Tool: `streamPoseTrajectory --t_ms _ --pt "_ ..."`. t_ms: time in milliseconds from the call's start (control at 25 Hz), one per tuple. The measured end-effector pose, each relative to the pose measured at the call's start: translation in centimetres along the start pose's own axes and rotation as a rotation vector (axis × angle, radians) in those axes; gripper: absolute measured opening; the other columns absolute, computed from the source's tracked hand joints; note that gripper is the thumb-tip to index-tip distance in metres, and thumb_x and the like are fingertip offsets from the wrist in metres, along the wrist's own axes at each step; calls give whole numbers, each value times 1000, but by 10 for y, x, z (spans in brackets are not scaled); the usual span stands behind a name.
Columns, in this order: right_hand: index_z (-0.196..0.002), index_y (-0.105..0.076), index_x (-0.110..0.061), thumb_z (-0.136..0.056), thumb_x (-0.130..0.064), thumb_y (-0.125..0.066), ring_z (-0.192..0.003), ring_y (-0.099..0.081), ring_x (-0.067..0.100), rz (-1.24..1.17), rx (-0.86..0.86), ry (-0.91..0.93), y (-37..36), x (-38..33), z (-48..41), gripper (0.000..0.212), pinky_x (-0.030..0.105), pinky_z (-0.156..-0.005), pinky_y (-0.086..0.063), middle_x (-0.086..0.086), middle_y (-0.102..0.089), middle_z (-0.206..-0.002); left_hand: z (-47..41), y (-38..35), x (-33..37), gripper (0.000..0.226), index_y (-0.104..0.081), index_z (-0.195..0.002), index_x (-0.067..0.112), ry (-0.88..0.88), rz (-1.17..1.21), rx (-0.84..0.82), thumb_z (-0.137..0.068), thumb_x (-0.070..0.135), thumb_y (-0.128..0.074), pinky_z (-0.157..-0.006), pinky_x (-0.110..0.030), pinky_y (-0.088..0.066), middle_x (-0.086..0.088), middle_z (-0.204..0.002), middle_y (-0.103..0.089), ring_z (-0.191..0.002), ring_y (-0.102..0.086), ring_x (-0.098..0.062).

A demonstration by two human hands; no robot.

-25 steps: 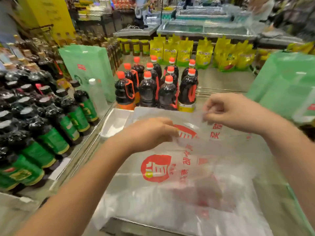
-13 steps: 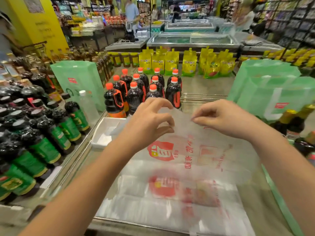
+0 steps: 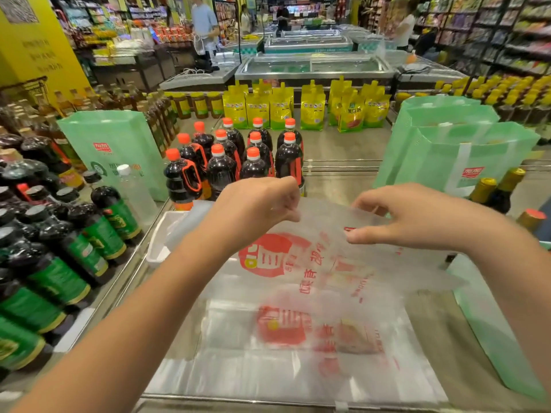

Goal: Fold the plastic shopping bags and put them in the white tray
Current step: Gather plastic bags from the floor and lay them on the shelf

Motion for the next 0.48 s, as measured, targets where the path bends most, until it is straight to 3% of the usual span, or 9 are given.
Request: streamPoseTrajectory --t_ms 80,200,280,360,440,480 --pt "-123 -53 -42 -70 -83 -52 -106 -58 6 49 -78 -31 -2 2 4 66 29 -93 -49 -21 -59 -114 0 0 -4 27 -55 -94 28 36 -6 -42 -84 45 -73 -64 -36 -50 15 -88 -67 -85 -62 -13" --pt "-107 -56 -34 -91 -60 -54 -92 -58 10 196 -42 -20 -5 3 -1 31 30 -79 -46 -14 -65 -102 -2 -2 -9 36 -52 -105 30 62 9 -89 -83 51 -72 -63 -31 -44 16 -90 -66 -84 -60 -12" --pt "-98 -63 -26 -98 -40 -55 -87 -60 12 146 41 -22 -4 9 -7 16 32 -77 -47 -14 -67 -91 -2 1 -14 46 -50 -119 36 47 38 -133 -83 56 -69 -67 -33 -48 20 -93 -61 -83 -58 -7" --pt "-95 -64 -27 -99 -35 -53 -84 -62 12 60 63 -29 -3 18 -9 14 36 -79 -51 -13 -68 -87 2 3 -22 53 -47 -131 41 -19 -18 -231 -84 62 -61 -70 -30 -50 25 -105 -54 -88 -54 -1" --pt "-91 -61 -27 -100 -37 -50 -79 -61 14 20 73 -32 -1 27 -9 17 39 -77 -52 -9 -67 -83 10 1 -41 41 -55 -120 37 -41 -97 -352 -88 62 -56 -70 -33 -51 23 -106 -55 -87 -55 -3" --pt "-88 -59 -26 -100 -38 -49 -76 -60 16 6 70 -37 0 31 -9 19 40 -75 -51 -6 -65 -80 14 -1 -51 32 -58 -109 33 -20 -93 -403 -90 59 -56 -69 -35 -51 21 -96 -57 -81 -56 -4"
Point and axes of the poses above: each hand's wrist, its own z-axis away from the middle knuckle, its own y-axis out of the back of the hand, x = y × z, the point moved 5 cm from there along -z, towards the middle knuckle
